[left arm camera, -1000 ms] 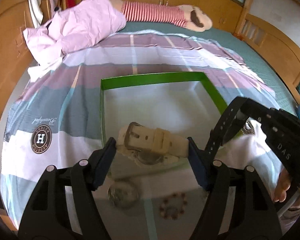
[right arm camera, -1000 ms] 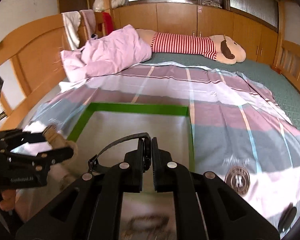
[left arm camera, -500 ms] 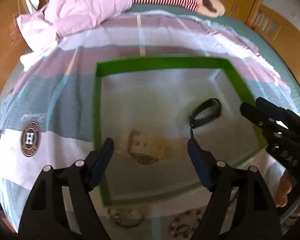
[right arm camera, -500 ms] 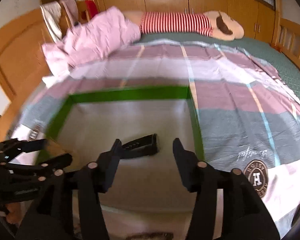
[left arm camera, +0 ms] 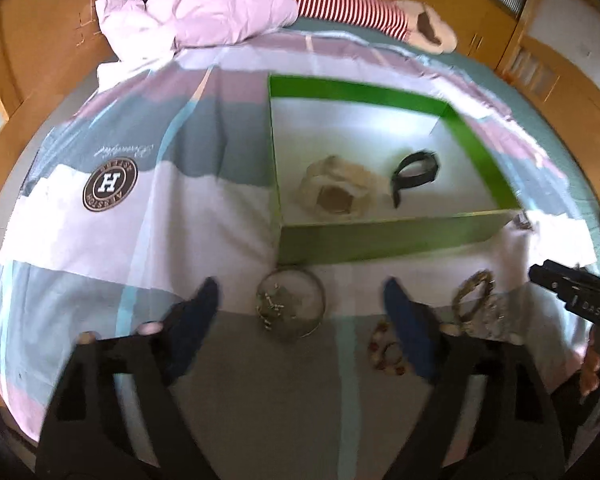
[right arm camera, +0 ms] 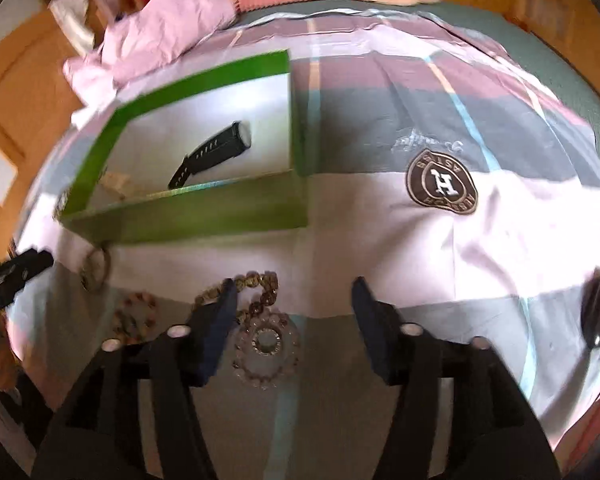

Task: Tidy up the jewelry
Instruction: 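Withdraw both open grippers from the box back toward the jewelry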

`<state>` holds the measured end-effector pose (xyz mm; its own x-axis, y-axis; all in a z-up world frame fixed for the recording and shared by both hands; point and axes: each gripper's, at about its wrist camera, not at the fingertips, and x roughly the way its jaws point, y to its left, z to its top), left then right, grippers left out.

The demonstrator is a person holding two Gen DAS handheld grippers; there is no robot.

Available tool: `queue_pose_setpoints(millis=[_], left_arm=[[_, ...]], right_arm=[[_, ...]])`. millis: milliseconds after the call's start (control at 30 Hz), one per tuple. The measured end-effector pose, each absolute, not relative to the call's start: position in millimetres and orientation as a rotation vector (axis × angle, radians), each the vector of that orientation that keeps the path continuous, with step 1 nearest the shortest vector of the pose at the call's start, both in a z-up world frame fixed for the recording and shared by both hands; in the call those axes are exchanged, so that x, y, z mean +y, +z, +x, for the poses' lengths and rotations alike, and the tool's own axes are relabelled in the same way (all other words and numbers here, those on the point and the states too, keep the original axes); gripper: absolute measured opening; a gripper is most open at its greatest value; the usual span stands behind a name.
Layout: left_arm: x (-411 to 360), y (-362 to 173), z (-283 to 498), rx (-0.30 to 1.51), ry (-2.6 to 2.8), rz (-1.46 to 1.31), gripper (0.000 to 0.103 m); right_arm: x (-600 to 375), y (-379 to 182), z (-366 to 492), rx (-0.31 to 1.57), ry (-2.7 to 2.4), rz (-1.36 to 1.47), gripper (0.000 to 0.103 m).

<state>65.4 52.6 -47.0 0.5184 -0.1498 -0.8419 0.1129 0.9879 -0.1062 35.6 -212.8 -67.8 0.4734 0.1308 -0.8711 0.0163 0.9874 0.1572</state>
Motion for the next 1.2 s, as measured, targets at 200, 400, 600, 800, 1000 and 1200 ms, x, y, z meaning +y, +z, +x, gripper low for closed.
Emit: queue_pose_setpoints(millis=[200, 400, 600, 800, 1000, 1200], left_arm=[[46, -63, 70, 1.046, -0.136, 0.0, 0.068], [52, -69, 74, 1.072, -0.127, -0.039, 0.074], [52, -71, 74, 1.074, -0.123, -0.034, 0.075], [62, -71, 78, 1.08, -0.08, -0.079, 0.07], [74, -76, 83, 1.111, -0.055, -0.147, 0.068], [59, -84, 82, 1.142, -0.068, -0.063, 0.073]], right_arm=[[-192, -89, 42, 1.139, 0.104, 0.068, 0.034], [-186, -114, 51, 1.217, 0.116, 0.095, 0.034], [-162, -96, 43, 1.156, 0.377, 0.17, 0.034], [-185, -86, 46, 1.082, 0.226, 0.199, 0.034], [-193, -91, 46, 1.1, 0.17, 0.208, 0.034], [-191, -92, 49, 1.114, 0.182, 0.191, 0.035]])
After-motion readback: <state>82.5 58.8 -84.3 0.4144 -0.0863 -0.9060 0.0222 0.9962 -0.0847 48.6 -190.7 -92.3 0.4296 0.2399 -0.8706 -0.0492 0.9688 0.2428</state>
